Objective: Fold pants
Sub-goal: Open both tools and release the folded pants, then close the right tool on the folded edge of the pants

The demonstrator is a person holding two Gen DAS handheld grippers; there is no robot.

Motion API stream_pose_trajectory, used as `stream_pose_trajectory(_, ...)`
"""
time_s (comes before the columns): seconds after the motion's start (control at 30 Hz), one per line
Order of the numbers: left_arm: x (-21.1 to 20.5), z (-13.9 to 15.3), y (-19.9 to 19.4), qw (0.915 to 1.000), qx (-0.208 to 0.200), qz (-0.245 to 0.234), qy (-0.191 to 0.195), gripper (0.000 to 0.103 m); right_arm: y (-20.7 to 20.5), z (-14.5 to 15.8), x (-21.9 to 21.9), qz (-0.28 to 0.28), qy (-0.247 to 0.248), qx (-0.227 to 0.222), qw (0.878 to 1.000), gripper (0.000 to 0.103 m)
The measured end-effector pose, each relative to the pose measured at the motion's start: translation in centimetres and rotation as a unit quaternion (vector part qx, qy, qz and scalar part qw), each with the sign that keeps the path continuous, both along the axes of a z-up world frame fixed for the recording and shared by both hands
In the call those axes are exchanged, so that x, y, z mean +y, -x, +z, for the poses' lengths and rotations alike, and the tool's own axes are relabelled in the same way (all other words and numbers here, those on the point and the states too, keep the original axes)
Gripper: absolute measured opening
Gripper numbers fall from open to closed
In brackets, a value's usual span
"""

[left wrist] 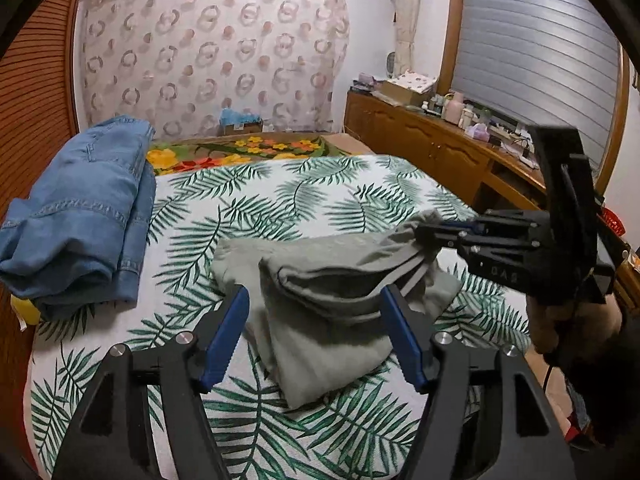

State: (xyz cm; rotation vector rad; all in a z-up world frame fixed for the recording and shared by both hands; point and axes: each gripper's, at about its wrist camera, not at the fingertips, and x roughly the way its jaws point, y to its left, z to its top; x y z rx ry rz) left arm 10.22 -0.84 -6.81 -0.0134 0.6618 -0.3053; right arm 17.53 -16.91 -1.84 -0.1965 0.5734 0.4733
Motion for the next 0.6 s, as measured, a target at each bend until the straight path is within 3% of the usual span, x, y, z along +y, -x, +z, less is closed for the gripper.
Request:
stream_pose_trajectory(0.33,-0.2,-3.8,-1.4,0.9983,0.052,0.005,-0.023,0.069,-0.4,0.2,-1.2,-0.013,0.011,0.005,1.0,0.039)
stream_pose_trajectory(0.6,0.1,-5.0,-1.9,0.9971,0.07,0.01,-0.029,0.069,-1.4,-2.5,-0.8,-0.011,0.036,0.045,0.998,0.039)
